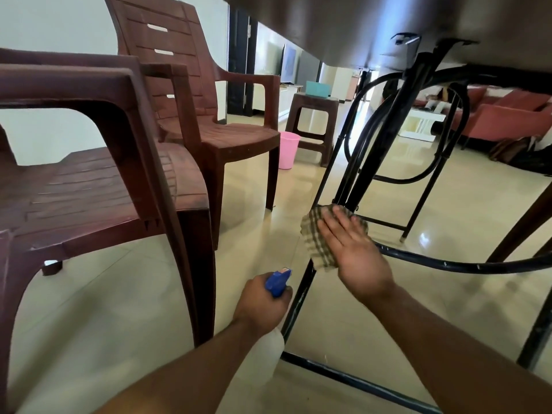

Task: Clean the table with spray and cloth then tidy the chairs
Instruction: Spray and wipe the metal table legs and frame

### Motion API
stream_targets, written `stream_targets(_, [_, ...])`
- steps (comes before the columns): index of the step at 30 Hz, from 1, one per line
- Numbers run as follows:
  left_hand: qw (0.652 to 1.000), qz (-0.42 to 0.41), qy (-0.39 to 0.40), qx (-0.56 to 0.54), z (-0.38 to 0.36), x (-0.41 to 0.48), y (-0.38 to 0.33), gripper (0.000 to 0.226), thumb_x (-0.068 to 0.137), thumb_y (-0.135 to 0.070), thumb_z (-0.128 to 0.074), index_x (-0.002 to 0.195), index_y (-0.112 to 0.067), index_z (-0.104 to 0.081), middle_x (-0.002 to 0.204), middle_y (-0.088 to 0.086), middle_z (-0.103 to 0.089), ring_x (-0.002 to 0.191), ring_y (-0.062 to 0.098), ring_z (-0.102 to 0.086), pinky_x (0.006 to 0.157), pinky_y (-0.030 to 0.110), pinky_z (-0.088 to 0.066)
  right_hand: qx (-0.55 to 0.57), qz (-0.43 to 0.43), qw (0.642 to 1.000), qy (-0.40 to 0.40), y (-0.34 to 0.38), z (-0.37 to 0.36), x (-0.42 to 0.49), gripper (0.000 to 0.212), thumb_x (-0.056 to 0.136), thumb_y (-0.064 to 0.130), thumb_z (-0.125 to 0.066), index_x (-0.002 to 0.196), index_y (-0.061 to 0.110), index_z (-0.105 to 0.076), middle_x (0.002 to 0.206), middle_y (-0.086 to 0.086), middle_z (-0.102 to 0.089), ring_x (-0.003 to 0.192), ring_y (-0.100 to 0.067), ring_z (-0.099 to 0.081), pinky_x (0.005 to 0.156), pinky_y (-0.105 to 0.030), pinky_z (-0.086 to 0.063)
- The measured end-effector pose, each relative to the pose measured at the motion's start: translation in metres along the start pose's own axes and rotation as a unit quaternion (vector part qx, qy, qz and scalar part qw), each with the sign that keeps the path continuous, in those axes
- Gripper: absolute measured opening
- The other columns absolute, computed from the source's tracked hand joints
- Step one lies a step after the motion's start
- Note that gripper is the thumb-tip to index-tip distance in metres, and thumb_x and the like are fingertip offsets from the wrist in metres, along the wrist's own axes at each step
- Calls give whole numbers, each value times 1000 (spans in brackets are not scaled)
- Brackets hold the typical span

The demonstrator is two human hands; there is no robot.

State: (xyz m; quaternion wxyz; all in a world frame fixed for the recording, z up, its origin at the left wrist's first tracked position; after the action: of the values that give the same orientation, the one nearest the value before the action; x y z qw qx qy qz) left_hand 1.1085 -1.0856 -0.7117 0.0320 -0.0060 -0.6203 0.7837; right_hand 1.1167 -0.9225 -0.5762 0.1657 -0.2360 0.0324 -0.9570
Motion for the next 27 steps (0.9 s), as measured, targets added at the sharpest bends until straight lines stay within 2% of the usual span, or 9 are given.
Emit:
stream_targets(3, [1000, 7, -2, 14, 2, -2, 0, 18, 81, -28, -66, 86, -10, -63, 71, 16, -61, 61, 24, -53, 65, 55, -55, 86, -12, 995, 45, 25, -35, -27, 81, 92, -7, -42, 159, 26, -10, 165, 5, 4, 151, -17, 10, 118, -35, 6])
stream_targets(6, [1000, 5, -7, 21, 7, 1, -5, 7, 89, -19, -69, 89, -13, -65, 77, 16, -66, 64, 22, -56, 71, 54, -57, 100, 138, 977, 132, 74, -79, -73, 57, 102, 15, -42, 156, 26, -30, 165, 3, -23, 153, -16, -16, 117, -31, 0])
stream_targets(8, [999, 6, -22, 28, 15, 2, -3, 8, 89, -18, -70, 89, -12, -65, 81, 21, -67, 65, 23, -57, 71, 54, -57, 76, 147, 973, 160, 80, -91, -79, 53, 103, 17, -41, 155, 25, -34, 163, 2, -29, 151, -18, -24, 121, -34, -4])
stream_targets(10, [999, 2, -27, 40, 22, 0, -1, 6, 89, -20, -69, 88, -16, -64, 83, 21, -67, 65, 24, -58, 71, 54, -58, 146, 46, 981, 123, 65, -77, -62, 60, 104, 14, -41, 158, 31, -20, 165, 6, -18, 153, -20, -15, 123, -35, -13])
stream_targets(11, [998, 2, -23, 50, 25, -2, 1, 5, 89, -22, -68, 88, -18, -64, 83, 20, -66, 65, 27, -59, 71, 55, -59, 158, -19, 984, 79, 48, -69, -50, 69, 101, 7, -42, 159, 31, -12, 165, 6, -9, 153, -19, -5, 123, -34, -8])
stream_targets(14, [994, 11, 3, 111, 28, -10, 9, 6, 90, -24, -67, 89, -20, -63, 81, 14, -68, 70, 34, -65, 69, 54, -60, 60, -37, 997, -17, 28, -44, -27, 83, 86, -7, -43, 159, 20, -12, 167, 4, -2, 152, -17, 9, 121, -39, 5])
stream_targets(18, [988, 29, 21, 150, 31, -19, 28, 7, 92, -25, -66, 90, -22, -61, 78, 12, -66, 68, 31, -64, 72, 53, -60, 95, 48, 983, 149, 68, -99, -65, 75, 97, -1, -40, 158, 17, -1, 160, 2, 18, 149, -16, 19, 113, -32, 21])
stream_targets(22, [989, 29, 23, 143, 28, -24, 33, 10, 91, -25, -67, 85, -22, -59, 74, 9, -62, 66, 23, -58, 73, 54, -60, 82, 89, 961, 248, 88, -148, -104, 69, 104, 16, -44, 161, 18, -5, 169, -2, 3, 155, -17, 5, 123, -30, 8])
stream_targets(27, [991, 15, 41, 129, 18, -23, 22, 10, 89, -23, -67, 84, -19, -60, 72, 9, -61, 63, 23, -56, 69, 52, -60, 88, -11, 995, 35, 60, -105, -72, 73, 88, 1, -41, 157, 14, -22, 165, -2, -13, 153, -21, -3, 118, -36, 5])
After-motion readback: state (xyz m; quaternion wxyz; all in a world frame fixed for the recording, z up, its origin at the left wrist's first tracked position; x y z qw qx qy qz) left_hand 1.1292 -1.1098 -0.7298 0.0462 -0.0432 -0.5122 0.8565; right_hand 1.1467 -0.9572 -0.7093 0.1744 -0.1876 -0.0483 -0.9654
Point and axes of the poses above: each hand's wrist, its own x-axis towards the middle knuckle, its own z-axis out of the back of the hand, y = z × x, the point moved 9 cm from there along x, towards the middle knuckle
